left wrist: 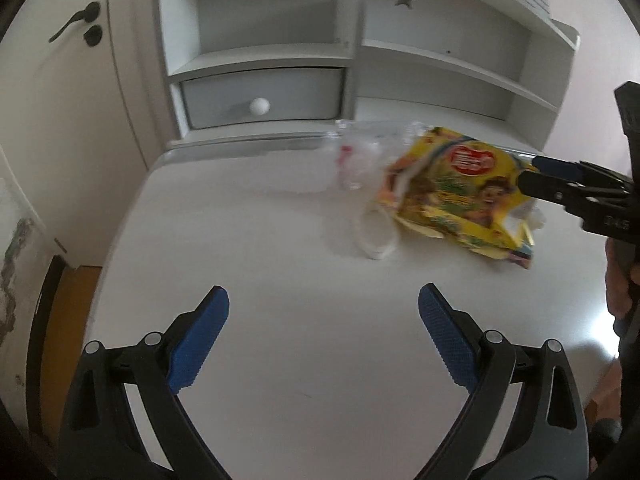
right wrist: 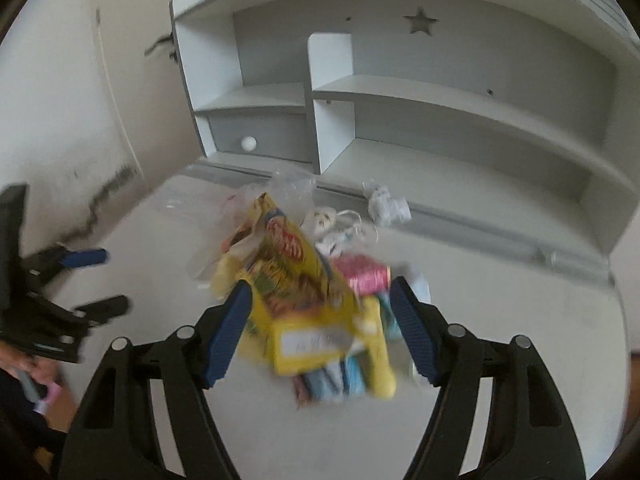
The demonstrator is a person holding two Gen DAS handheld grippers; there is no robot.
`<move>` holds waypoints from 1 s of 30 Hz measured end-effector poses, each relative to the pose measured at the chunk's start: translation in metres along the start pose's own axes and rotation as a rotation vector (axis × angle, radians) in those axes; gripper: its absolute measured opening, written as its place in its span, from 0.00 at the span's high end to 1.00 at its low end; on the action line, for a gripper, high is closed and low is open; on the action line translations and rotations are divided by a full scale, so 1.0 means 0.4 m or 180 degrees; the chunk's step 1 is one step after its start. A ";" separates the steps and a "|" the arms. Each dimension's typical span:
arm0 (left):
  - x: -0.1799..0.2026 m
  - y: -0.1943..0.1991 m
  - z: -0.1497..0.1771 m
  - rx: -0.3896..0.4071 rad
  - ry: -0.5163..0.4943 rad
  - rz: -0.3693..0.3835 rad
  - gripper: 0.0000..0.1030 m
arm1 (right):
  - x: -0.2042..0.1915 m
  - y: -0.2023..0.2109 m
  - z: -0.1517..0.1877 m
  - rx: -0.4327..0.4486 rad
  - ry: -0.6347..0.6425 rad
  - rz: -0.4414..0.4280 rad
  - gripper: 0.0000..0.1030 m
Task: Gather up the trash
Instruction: 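Grasp the clear plastic bag with the left tool while the right tool grasps the yellow snack bag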
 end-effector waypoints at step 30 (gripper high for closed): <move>0.178 -0.340 -0.255 0.0024 -0.1276 -0.0495 0.45 | 0.146 0.354 0.237 0.0331 -0.0856 0.0225 0.90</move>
Point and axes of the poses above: each gripper's, at about its wrist camera, not at the fingertips, and y roughly against the way its jaws point, x to its right, z to its underside, the point moved 6 cm from there along -y, roughly the way its jaws point, and after that the axes turned 9 degrees about y, right-handed, at the moved point
